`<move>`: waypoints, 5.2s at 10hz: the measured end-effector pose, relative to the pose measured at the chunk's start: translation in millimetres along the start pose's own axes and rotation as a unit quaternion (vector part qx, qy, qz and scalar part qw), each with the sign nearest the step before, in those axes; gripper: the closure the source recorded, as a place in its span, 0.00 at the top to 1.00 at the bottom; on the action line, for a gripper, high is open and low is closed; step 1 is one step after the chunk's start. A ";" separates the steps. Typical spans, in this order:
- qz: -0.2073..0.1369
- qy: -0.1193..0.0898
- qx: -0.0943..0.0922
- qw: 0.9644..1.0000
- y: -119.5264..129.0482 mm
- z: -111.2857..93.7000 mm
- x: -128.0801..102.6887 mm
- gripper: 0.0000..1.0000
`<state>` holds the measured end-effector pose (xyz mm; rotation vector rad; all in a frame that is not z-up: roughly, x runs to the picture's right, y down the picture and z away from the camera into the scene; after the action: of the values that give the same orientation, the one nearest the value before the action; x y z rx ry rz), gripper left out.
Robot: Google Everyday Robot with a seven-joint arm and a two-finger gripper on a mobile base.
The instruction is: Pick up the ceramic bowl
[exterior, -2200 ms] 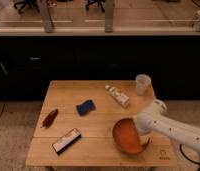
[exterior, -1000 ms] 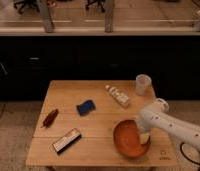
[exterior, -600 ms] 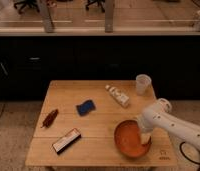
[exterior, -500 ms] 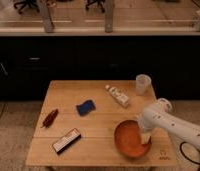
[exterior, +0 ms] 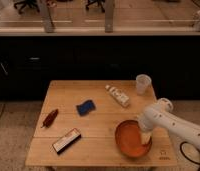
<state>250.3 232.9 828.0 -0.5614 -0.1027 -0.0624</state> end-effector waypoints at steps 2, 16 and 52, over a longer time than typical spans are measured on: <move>0.001 0.000 -0.001 1.000 0.4 0.1 0.5 0.80; 0.003 -0.002 -0.001 1.000 0.0 -4.4 1.7 0.53; -0.021 -0.008 0.031 0.999 -59.8 -79.0 -27.3 0.01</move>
<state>224.3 141.0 790.0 -0.4976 -0.1311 -0.0946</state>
